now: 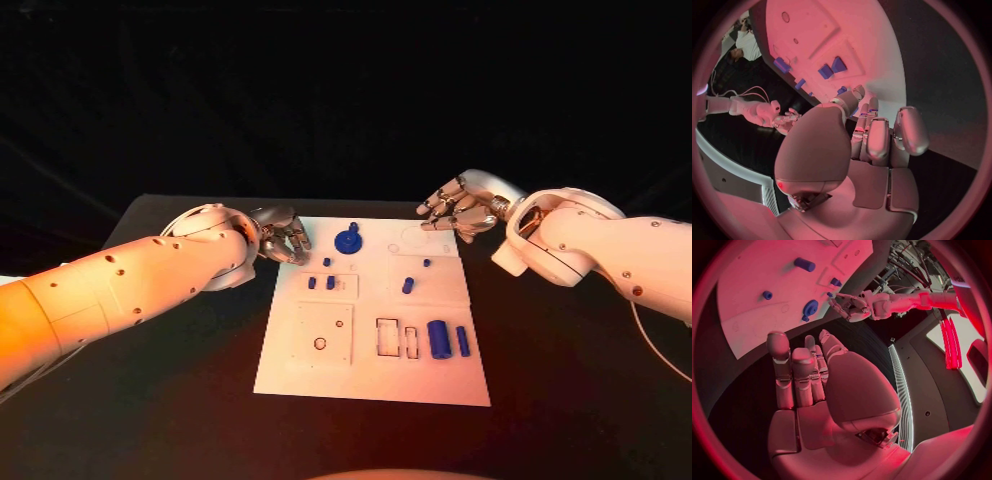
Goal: Assemble the parts on the task board
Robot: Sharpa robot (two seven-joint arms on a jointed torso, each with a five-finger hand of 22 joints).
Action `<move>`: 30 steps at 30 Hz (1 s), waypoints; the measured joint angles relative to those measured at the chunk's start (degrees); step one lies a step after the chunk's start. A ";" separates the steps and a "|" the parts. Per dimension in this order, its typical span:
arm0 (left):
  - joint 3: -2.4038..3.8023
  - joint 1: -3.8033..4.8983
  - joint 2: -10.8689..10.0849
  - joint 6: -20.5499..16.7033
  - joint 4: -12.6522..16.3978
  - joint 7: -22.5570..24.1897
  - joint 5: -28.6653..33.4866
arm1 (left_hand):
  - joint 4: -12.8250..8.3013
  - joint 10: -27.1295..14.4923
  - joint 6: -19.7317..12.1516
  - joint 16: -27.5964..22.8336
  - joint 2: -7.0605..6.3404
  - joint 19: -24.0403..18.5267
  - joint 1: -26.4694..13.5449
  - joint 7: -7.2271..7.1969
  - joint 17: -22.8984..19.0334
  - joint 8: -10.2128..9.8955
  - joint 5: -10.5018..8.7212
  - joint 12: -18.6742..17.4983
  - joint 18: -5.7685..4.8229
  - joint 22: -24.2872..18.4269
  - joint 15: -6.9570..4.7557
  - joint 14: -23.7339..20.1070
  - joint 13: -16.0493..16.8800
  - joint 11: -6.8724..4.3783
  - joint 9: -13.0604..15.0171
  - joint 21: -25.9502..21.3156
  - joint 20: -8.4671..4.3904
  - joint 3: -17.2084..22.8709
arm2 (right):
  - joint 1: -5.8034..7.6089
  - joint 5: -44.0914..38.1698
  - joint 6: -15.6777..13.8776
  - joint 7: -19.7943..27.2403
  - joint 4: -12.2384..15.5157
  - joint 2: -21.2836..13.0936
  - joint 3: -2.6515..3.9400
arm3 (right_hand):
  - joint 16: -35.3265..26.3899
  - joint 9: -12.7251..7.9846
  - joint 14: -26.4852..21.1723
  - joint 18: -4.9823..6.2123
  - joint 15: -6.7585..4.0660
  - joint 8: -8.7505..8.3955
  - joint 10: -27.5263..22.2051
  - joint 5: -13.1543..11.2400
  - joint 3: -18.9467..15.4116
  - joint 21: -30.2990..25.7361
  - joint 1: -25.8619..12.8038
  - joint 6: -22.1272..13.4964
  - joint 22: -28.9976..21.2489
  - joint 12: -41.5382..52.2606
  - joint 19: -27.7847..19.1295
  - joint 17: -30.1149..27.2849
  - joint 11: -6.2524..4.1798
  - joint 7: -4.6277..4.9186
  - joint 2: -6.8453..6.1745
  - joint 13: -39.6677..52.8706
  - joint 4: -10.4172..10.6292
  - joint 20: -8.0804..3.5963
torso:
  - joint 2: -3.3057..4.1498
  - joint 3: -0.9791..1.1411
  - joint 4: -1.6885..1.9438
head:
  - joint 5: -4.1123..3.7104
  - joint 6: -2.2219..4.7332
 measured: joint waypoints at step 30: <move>-0.32 -0.45 -11.30 -12.21 15.10 24.04 76.86 | -1.32 2.07 3.25 -15.99 2.00 -12.09 -0.51 0.22 -25.32 1.40 0.00 5.53 4.04 -14.52 0.58 -11.46 1.79 -0.42 0.08 -30.99 0.60 0.51 | -5.68 -40.19 4.03 -10.10 0.35 2.89 0.00 | 1.46 -0.32 2.00 0.00 0.81 -1.88 1.70 -4.79 6.50 1.34 -1.29 3.49 2.31 -9.56 1.84 2.07 0.66 -0.43 -2.65 -13.62 -1.21 0.07 | 0.15 -0.07 0.01 | -2.58 0.40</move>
